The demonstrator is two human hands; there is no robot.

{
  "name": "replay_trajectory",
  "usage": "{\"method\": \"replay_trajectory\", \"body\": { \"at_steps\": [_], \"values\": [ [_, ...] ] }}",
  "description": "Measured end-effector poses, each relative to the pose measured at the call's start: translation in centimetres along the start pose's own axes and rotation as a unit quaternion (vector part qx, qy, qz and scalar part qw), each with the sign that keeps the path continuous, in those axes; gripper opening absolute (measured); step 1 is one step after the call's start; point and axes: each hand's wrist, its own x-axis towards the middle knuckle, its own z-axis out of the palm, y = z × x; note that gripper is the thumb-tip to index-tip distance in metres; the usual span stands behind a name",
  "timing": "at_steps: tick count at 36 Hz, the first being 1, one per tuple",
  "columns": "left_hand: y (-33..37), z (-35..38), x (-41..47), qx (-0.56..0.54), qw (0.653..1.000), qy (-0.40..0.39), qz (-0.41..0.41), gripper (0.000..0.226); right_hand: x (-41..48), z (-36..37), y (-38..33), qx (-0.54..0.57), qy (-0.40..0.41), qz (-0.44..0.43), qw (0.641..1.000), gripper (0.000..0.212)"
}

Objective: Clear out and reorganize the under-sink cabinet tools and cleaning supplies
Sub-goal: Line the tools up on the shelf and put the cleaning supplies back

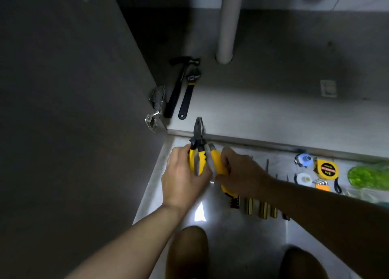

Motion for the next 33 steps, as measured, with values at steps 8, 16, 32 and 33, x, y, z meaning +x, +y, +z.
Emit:
{"method": "replay_trajectory", "body": {
  "at_steps": [8, 16, 32, 33],
  "values": [
    [7.5, -2.5, 9.1, 0.110, 0.993, -0.032, 0.018, 0.049, 1.3, -6.9, -2.1, 0.023, 0.152, 0.010, 0.988, 0.032],
    [9.9, -0.7, 14.8, 0.275, 0.955, -0.097, 0.052, 0.051, 4.7, -8.2, -0.1, 0.007, 0.236, 0.057, 0.970, 0.034],
    [7.2, 1.9, 14.0, 0.244, 0.967, -0.025, 0.067, 0.065, 9.6, -5.7, 0.4, 0.017, 0.269, 0.050, 0.962, 0.029],
    [6.9, 2.0, 13.5, 0.231, 0.970, -0.025, 0.073, 0.070, 9.8, -5.7, 0.3, 0.016, 0.268, 0.051, 0.962, 0.030]
  ]
}}
